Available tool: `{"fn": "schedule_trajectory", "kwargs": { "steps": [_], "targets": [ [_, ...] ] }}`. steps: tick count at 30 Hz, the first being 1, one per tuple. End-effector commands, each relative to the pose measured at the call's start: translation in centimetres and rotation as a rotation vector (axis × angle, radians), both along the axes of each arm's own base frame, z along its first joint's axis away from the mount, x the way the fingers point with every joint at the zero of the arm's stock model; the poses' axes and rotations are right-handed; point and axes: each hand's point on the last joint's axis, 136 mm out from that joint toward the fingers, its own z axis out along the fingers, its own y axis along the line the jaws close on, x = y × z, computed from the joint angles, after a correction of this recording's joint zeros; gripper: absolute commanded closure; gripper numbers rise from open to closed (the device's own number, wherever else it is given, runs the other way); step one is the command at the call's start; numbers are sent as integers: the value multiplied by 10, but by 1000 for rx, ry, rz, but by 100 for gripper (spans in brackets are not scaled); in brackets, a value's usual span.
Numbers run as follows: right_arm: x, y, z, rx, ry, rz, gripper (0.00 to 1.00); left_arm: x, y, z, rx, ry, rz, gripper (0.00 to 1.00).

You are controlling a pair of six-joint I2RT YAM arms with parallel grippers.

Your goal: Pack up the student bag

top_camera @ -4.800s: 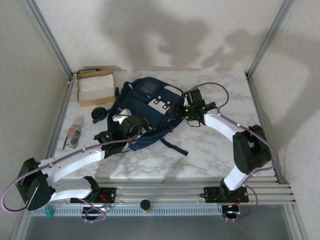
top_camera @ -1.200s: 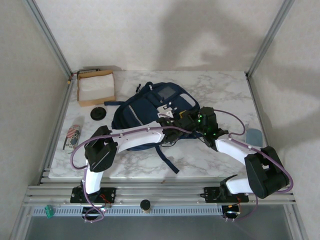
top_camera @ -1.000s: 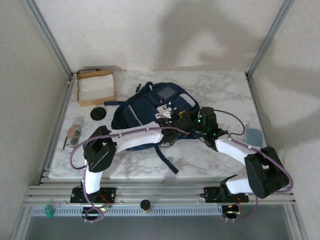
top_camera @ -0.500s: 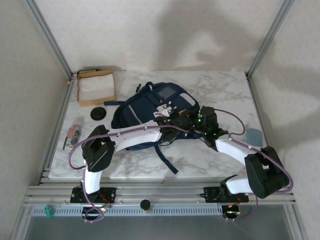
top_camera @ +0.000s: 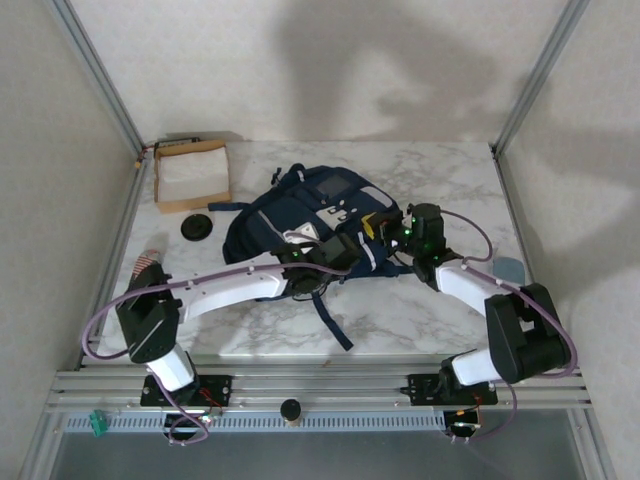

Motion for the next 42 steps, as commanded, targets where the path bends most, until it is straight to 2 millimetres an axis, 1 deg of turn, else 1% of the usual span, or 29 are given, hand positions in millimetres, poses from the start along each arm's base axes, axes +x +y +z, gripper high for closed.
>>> {"fn": "schedule_trajectory", "kwargs": {
  "steps": [1, 3, 4, 7, 9, 10, 11, 13, 14, 15, 16, 18, 19, 20, 21, 23, 25, 27, 28, 29, 31, 33, 35, 38, 40, 42],
  "targets": [
    [46, -22, 49, -23, -200, -72, 100, -15, 11, 10, 16, 5, -59, 100],
    [57, -27, 43, -58, -195, -71, 100, -20, 9, 10, 8, 7, -108, 100],
    [62, -32, 38, -63, -183, -73, 100, -22, 12, 8, 20, 11, -117, 100],
    [77, -45, 34, -57, -191, -81, 100, -25, 26, 5, 74, 17, -137, 100],
    [88, -44, 35, -96, -205, -53, 100, -25, 29, 3, 83, 18, -159, 100],
    [92, -43, 37, -121, -211, -38, 100, -23, 27, 4, 77, 13, -173, 100],
    [93, -39, 37, -134, -220, -13, 100, -21, 22, 5, 63, 4, -195, 100],
    [89, -34, 34, -143, -219, 26, 100, -15, 8, 6, 48, -20, -246, 100],
    [85, -30, 32, -151, -216, 51, 93, -12, 2, 6, 54, -27, -264, 100],
    [81, -30, 28, -165, -207, 65, 83, -9, -3, 7, 58, -34, -276, 100],
    [75, -29, 26, -183, -203, 80, 76, -6, -8, 5, 69, -39, -292, 100],
    [64, -33, 19, -234, -193, 90, 66, -1, -13, 1, 88, -37, -302, 100],
    [59, -36, 16, -265, -186, 96, 58, 0, -16, -2, 96, -30, -307, 100],
    [55, -40, 13, -304, -176, 104, 47, 1, -19, -2, 94, -30, -315, 100],
    [50, -44, 10, -332, -164, 112, 43, 0, -23, -1, 86, -34, -325, 100],
    [38, -48, 10, -367, -168, 132, 39, -2, -29, 3, 70, -46, -338, 100],
    [21, -41, 13, -383, -179, 178, 33, -2, -26, 3, 67, -39, -316, 98],
    [5, -35, 7, -404, -155, 222, 28, -3, -23, 3, 60, -31, -291, 94],
    [-3, -34, 1, -402, -131, 230, 27, -4, -23, 2, 54, -22, -281, 87],
    [-11, -33, -5, -388, -109, 236, 27, -4, -22, 1, 45, -15, -270, 83],
    [-26, -23, -14, -366, -84, 264, 27, -4, -24, 2, 31, -13, -260, 80],
    [-37, -5, -19, -355, -77, 307, 31, -3, -24, 4, 30, -17, -253, 78],
    [-39, 10, -23, -355, -66, 343, 36, -1, -20, 7, 33, -30, -234, 78],
    [-39, 18, -29, -383, -54, 328, 47, 0, -17, 10, 37, -41, -222, 78],
    [-38, 18, -36, -419, -43, 308, 47, 0, -16, 10, 39, -38, -224, 77],
    [-35, 21, -40, -419, -36, 301, 47, 0, -14, 8, 46, -39, -216, 77]
  ]
}}
